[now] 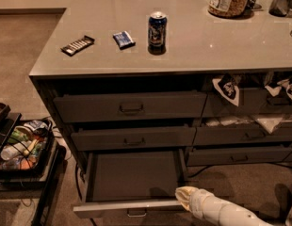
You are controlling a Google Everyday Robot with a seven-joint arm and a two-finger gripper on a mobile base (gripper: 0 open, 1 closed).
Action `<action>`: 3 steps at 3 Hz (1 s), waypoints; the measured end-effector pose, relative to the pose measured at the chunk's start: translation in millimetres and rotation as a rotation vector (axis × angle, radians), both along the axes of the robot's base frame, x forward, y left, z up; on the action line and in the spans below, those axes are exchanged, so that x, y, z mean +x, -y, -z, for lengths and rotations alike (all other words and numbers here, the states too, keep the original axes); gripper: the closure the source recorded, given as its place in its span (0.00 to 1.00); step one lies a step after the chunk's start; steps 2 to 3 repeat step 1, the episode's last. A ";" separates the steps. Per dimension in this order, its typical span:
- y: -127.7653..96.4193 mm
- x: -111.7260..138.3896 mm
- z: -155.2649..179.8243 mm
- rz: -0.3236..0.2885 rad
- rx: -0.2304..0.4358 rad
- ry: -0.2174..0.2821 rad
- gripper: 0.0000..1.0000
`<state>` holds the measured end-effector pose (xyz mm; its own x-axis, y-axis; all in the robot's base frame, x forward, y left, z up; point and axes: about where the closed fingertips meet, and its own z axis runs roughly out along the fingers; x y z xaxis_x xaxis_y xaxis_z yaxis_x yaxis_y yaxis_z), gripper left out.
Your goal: Open bottom drawer
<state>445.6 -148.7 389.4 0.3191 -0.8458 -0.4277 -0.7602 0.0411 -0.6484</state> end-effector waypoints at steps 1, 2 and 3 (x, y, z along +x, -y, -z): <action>-1.0 0.0 0.2 -0.003 0.000 -0.001 0.58; -1.0 0.0 0.2 -0.003 0.000 -0.001 0.58; -1.0 0.0 0.2 -0.003 0.000 -0.001 0.58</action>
Offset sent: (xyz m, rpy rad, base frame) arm 0.0000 0.0000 0.0000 0.0000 0.0000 0.0000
